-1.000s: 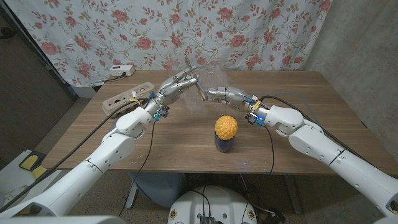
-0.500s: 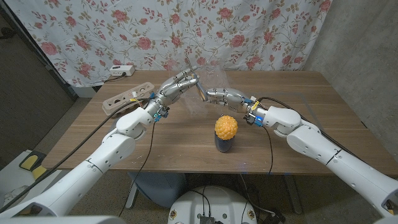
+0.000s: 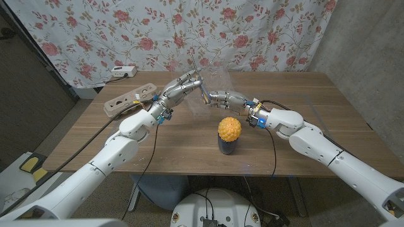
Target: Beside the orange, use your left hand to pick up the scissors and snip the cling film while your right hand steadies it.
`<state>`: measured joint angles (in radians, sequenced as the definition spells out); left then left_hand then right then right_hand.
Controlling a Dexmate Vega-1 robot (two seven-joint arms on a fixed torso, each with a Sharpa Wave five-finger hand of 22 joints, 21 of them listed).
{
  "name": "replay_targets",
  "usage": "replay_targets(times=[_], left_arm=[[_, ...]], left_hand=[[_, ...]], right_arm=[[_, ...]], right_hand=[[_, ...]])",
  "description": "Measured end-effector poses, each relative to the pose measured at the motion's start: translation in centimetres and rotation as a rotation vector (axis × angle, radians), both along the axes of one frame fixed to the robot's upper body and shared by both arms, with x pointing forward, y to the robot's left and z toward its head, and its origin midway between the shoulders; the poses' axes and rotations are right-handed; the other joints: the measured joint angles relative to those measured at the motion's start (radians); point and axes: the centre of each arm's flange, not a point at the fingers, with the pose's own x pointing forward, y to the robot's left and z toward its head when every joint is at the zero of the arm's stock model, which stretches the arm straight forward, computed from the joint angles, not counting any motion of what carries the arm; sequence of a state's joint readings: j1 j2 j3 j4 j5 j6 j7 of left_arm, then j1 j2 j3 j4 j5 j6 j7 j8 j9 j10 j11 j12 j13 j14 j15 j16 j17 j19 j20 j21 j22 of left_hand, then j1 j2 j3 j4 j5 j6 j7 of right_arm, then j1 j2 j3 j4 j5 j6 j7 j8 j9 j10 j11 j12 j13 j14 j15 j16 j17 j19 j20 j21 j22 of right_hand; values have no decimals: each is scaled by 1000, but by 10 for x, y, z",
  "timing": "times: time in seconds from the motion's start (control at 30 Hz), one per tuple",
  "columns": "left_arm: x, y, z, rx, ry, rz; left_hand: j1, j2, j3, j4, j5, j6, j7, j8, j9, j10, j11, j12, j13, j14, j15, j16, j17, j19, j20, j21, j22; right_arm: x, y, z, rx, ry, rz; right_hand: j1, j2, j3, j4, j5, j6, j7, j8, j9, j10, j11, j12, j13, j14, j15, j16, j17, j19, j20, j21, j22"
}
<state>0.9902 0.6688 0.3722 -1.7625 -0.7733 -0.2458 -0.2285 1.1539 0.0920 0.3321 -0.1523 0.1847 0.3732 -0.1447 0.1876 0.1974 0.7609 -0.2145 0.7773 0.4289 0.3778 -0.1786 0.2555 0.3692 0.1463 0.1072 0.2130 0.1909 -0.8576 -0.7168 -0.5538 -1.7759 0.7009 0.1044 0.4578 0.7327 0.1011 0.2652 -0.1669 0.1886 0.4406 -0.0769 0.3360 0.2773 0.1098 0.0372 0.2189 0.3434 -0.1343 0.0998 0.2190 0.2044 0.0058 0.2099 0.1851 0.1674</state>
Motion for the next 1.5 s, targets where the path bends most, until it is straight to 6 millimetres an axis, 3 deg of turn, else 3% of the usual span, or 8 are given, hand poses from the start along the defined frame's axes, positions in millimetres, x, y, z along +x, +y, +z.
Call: replay_targets(times=[0.77, 1.1, 1.5], left_arm=[[4, -5, -3, 2, 3, -14], [5, -7, -4, 7, 4, -17], [6, -8, -5, 14, 5, -20]], left_hand=[[-3, 3, 0, 0, -7, 6, -5, 0, 0, -5, -5, 4, 0, -16, -2, 0, 0, -2, 2, 0, 0], [-3, 3, 0, 0, -8, 7, -6, 1, 0, -5, -5, 3, -4, -16, -2, 4, 5, -2, 2, 0, 0], [-3, 3, 0, 0, -9, 11, -11, 6, 0, -5, -5, 1, -5, -13, -4, 12, 9, -2, 2, 0, 0]], right_arm=[[7, 7, -7, -4, 68, 71], [11, 10, -12, 3, 108, 105], [15, 11, -16, 18, 147, 121]], right_hand=[[22, -34, -4, 4, -8, -19, 13, -8, 22, -25, 14, 0, -5, -12, 6, 0, 0, 8, -3, 0, 0], [50, -24, 0, 0, -8, -27, 16, -8, 27, -39, 28, -5, -10, -12, 6, 0, 0, 8, -3, 0, 0], [54, -27, 0, 9, -8, -32, 21, -16, 32, -44, 23, -8, -19, -12, 6, 0, 0, 8, -3, 0, 0]])
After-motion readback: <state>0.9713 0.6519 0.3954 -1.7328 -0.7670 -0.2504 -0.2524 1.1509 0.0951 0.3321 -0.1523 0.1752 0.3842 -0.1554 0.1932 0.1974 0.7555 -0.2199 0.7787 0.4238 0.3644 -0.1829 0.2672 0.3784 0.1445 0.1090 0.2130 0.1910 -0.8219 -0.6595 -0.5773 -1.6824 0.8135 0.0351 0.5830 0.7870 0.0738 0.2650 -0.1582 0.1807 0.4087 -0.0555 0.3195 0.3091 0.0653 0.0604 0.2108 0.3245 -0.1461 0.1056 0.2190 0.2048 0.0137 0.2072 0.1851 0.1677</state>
